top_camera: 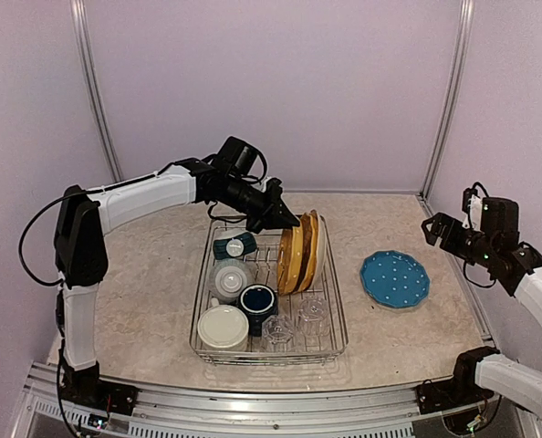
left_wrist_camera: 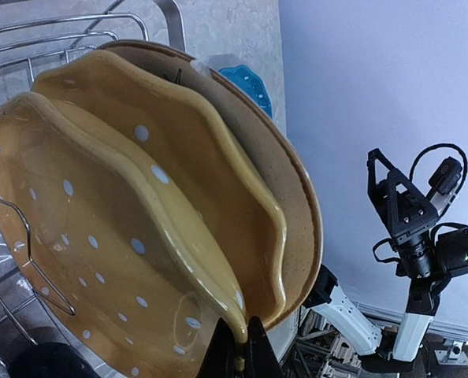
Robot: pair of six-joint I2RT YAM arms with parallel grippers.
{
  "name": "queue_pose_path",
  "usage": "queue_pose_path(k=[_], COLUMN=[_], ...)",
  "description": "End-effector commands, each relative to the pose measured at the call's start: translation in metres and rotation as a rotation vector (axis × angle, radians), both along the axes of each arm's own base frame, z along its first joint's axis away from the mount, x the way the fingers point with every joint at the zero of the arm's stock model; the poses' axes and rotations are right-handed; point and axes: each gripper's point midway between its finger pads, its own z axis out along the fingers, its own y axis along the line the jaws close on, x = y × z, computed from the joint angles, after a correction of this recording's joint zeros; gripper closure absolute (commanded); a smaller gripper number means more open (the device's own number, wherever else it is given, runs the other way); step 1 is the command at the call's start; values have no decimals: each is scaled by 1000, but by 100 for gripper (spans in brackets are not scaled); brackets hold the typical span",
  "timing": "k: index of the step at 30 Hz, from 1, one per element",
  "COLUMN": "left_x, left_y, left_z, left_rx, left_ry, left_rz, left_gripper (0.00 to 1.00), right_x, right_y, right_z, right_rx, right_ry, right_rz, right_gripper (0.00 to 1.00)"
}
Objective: Unload the mixed dishes from the dish rack
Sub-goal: Grab the plate from the dish rack, then pass from the left arm to the right
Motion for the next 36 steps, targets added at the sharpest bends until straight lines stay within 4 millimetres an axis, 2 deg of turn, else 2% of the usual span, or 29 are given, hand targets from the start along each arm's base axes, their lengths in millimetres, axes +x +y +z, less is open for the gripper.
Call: queue_pose_path(k=[1,6,12,18,19,22,24,27,30,34,36], left_x=[-23,-29,-30,-27,-28,-27,-25,-23,-23,-24,-25], left_y=[-3,-2,4,2,1,-1,0,4,4,3,2], left_z=[75,93,113,139,143,148,149,151,154,153,153], left_rx=[-134,-156,-168,-231,-242,-253,-251,-249,-255,-257,-262], left_ry=[-141,-165,-204,-232,-230,-224,-237,-242,-231,-228,-214], left_rz=[-65,-73,-45,-15,-20,-21,-4,24,32,32,30], left_gripper=[100,100,100,100,100,100,100,100,100,100,100], right_x=[3,5,12,2,-4,-13,-18,-20,-20,-23,-22], right_y=[17,60,108,190,208,247,267,286,301,311,316], right_z=[24,36,56,65,63,56,51,46,36,26,22], right_rx=[28,52,-9,-26,-25,-55,-107,-175,-210,-259,-272], right_ry=[-71,-111,-138,-199,-202,-205,-210,-220,-212,-232,-235], right_rz=[57,178,273,460,505,569,593,597,605,569,542], right_gripper=[1,1,1,1,1,1,1,1,7,8,12])
